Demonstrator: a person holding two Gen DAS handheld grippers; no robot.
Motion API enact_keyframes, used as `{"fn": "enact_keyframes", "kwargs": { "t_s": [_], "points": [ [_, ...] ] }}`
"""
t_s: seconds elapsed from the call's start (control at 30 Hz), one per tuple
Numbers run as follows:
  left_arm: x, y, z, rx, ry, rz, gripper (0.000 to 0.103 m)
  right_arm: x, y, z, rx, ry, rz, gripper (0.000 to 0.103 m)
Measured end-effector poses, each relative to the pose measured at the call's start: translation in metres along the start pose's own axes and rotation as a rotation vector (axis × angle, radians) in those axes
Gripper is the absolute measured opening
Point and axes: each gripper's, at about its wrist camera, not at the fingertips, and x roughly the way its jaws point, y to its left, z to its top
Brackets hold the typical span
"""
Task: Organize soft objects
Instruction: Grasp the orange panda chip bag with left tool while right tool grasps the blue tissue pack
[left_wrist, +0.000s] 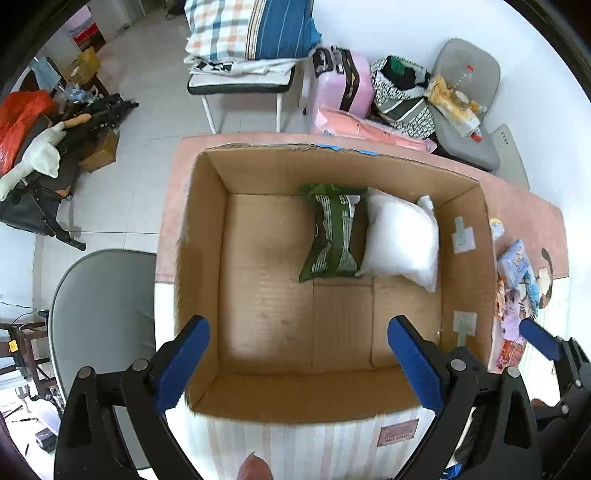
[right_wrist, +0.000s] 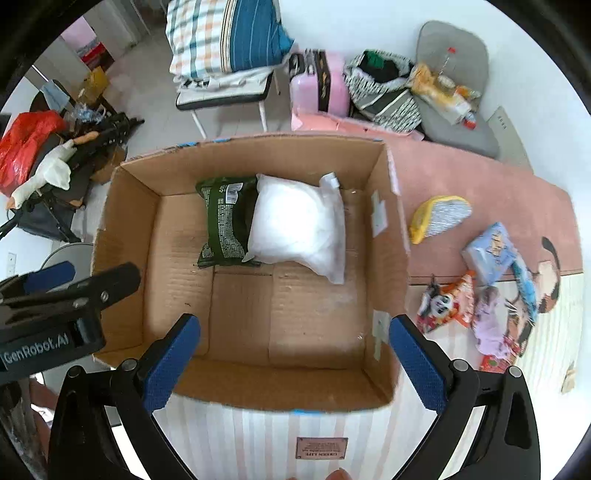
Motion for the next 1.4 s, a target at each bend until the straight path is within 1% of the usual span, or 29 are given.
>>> {"fn": "enact_keyframes", "kwargs": {
  "t_s": [0.07,0.23,0.43,0.5,0.57,0.67,0.7,0.83,0.9,1.0,1.07,1.13,1.17,1.2,1.3,1.4],
  "points": [
    [-0.013,0.003,-0.014,-0.001,-0.025,0.009,0.099,-0.016,-0.001,-0.012,0.006,-0.034,0.000,0.103],
    [-0.043,0.010,-0.043,-0.006,-0.081,0.038,0.099,-0.049,-0.001,-0.037,0.011,-0.081,0.028,0.103],
    [-0.069,0.007,-0.066,-0.025,-0.123,0.046,0.099,-0.074,-0.005,-0.058,0.031,-0.102,0.105,0.103],
    [-0.080,-0.002,-0.068,-0.027,-0.140,0.056,0.099,-0.081,-0.014,-0.060,0.055,-0.113,0.159,0.103],
    [-0.090,-0.013,-0.068,-0.013,-0.170,0.077,0.099,-0.084,-0.027,-0.059,0.092,-0.100,0.218,0.103],
    [-0.104,-0.048,-0.060,0.040,-0.224,0.124,0.099,-0.083,-0.065,-0.050,0.185,-0.081,0.291,0.103],
    [-0.106,-0.062,-0.056,0.063,-0.236,0.144,0.099,-0.081,-0.081,-0.045,0.210,-0.070,0.296,0.103],
    [-0.094,-0.132,-0.027,0.197,-0.272,0.207,0.099,-0.068,-0.162,-0.024,0.325,-0.047,0.227,0.103],
    [-0.073,-0.174,-0.008,0.305,-0.265,0.248,0.099,-0.051,-0.211,-0.015,0.417,-0.028,0.200,0.103],
    [-0.030,-0.232,0.014,0.480,-0.248,0.351,0.099,-0.004,-0.283,0.002,0.561,0.053,0.199,0.103],
    [0.000,-0.261,0.025,0.583,-0.216,0.382,0.099,0.031,-0.317,0.014,0.629,0.119,0.213,0.103],
    [0.031,-0.285,0.033,0.689,-0.194,0.429,0.099,0.064,-0.341,0.031,0.662,0.168,0.229,0.103],
    [0.046,-0.296,0.035,0.747,-0.172,0.434,0.099,0.081,-0.350,0.039,0.665,0.197,0.218,0.103],
    [0.058,-0.303,0.038,0.785,-0.155,0.447,0.099,0.096,-0.357,0.046,0.672,0.221,0.215,0.103],
    [0.088,-0.319,0.038,0.901,-0.112,0.466,0.099,0.135,-0.367,0.063,0.670,0.281,0.203,0.103],
    [0.105,-0.331,0.031,1.010,-0.094,0.470,0.099,0.164,-0.367,0.072,0.637,0.341,0.166,0.102]
  ]
}}
